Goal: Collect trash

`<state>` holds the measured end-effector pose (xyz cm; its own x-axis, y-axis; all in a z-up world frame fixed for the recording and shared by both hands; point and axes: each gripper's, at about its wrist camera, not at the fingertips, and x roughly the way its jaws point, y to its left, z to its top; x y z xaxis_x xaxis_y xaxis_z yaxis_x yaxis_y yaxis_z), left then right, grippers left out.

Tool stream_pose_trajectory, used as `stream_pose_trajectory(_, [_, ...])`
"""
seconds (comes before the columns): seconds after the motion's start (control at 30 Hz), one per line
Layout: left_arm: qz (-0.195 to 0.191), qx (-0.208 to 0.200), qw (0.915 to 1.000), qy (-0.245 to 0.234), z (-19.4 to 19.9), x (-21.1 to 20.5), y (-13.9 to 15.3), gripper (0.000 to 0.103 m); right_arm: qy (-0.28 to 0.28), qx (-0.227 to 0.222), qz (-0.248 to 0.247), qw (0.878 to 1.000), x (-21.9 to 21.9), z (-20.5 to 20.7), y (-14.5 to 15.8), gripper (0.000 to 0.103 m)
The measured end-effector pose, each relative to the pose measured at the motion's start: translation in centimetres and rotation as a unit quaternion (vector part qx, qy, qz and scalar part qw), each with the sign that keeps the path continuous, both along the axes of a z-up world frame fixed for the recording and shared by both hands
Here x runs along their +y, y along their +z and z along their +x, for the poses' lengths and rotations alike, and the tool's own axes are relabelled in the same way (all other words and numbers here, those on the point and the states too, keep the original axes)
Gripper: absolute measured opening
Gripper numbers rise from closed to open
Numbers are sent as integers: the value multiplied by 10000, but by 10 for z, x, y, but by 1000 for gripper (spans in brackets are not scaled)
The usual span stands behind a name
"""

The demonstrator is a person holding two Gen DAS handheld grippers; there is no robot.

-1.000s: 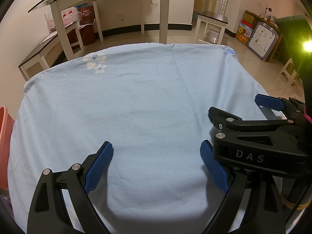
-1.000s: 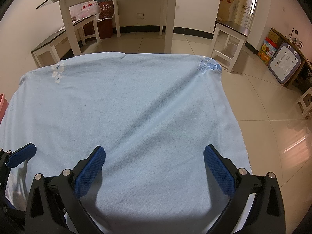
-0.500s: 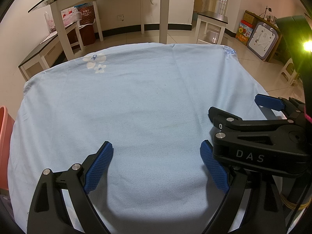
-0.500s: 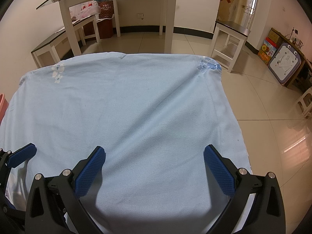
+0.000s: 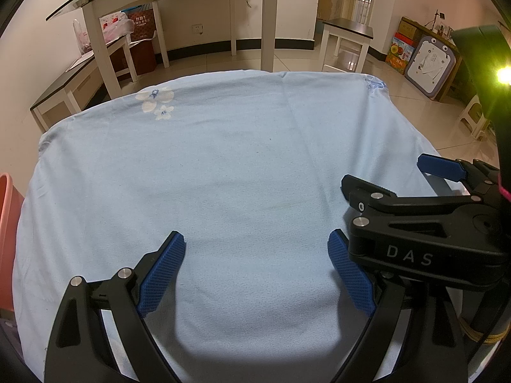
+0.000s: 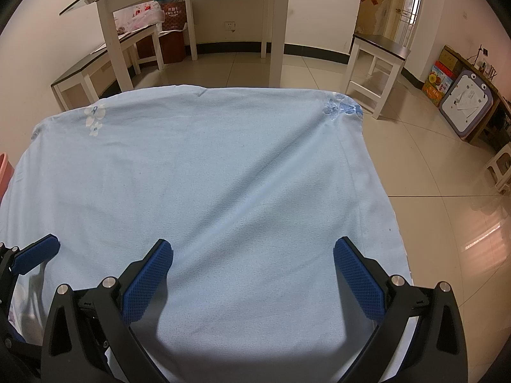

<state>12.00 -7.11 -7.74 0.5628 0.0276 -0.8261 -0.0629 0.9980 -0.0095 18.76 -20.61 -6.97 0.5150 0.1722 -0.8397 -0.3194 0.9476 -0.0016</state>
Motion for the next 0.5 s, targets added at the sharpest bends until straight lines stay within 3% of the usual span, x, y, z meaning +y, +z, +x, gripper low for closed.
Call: stream_pose_trajectory(0.5, [-18,-27,10000,7,-2,3,1,92,0,-25,-6,10000,4,0,2,100])
